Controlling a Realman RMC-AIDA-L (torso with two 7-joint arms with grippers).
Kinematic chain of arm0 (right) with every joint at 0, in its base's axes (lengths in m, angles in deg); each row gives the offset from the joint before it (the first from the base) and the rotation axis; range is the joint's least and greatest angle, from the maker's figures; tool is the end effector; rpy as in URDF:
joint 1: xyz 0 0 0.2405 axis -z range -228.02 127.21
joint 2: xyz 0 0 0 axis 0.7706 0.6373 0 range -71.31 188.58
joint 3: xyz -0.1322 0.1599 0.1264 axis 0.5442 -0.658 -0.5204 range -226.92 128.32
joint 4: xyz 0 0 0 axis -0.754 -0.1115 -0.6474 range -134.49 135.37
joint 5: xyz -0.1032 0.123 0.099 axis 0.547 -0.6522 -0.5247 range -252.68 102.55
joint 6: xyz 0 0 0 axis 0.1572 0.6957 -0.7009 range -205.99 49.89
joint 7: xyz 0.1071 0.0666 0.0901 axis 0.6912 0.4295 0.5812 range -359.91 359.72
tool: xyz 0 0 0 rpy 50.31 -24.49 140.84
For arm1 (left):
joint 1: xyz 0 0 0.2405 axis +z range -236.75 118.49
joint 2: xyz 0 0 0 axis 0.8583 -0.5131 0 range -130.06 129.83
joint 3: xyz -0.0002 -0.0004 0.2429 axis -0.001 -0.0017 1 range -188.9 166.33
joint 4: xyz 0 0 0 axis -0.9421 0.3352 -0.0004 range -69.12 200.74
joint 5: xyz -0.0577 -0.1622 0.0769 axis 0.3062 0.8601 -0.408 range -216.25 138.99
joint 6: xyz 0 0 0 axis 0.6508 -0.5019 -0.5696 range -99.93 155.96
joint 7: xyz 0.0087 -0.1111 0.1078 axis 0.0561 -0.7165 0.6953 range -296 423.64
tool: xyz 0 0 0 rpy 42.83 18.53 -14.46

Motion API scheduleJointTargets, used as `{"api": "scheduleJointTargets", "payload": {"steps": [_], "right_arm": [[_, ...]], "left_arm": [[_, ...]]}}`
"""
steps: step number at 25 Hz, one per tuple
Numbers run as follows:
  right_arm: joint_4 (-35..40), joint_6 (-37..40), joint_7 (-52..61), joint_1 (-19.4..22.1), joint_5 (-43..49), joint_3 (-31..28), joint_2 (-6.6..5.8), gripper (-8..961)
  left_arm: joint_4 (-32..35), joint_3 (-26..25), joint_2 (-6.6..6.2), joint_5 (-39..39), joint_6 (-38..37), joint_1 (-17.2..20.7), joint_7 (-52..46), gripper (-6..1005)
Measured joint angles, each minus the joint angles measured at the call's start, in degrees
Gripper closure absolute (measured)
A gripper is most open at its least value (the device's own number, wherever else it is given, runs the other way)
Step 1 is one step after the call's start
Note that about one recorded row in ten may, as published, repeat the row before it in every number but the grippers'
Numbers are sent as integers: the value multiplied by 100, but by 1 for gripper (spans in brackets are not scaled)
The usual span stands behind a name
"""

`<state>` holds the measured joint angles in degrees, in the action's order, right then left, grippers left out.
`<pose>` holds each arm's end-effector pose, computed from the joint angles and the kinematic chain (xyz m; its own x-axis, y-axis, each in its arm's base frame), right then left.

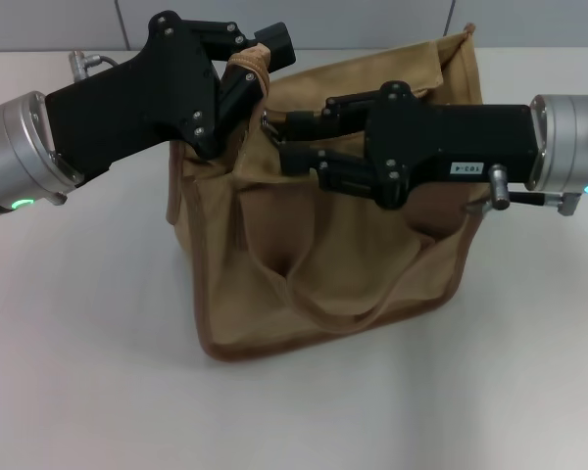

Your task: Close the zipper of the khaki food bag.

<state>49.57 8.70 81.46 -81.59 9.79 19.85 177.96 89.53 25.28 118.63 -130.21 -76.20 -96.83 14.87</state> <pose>0.1280 0.3146 -0.0130 0.7602 -0.0901 -0.6434 -0.1612 -0.9855 -0.0524 -0.1541 0.3143 0.0182 0.5409 -0.2307 0.8088 0.0844 -0.9419 -0.3250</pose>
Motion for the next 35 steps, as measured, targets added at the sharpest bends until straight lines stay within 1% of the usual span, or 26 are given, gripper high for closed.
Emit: {"api": "scheduleJointTargets", "payload": {"steps": [7, 13, 15, 24, 26, 35], "right_arm": [[-5, -106, -32, -45, 2, 7, 3, 642], [-3, -147, 31, -111, 5, 336, 10, 644], [9, -147, 98, -113, 5, 356, 11, 644], [60, -42, 500, -76, 17, 308, -2, 755], [62, 27, 672, -54, 18, 221, -5, 780], [60, 113, 1178, -42, 32, 85, -21, 852]], "left_arm": [[0, 0, 0, 0, -24, 1, 0, 999], [-1, 1, 7, -3, -49, 0, 0, 998], [-1, 1, 8, -3, -51, 0, 0, 998], [1, 0, 9, -2, -64, -7, -18, 998], [1, -1, 9, 0, -65, -8, -27, 998], [1, 0, 9, 9, -65, -9, -44, 999]]}}
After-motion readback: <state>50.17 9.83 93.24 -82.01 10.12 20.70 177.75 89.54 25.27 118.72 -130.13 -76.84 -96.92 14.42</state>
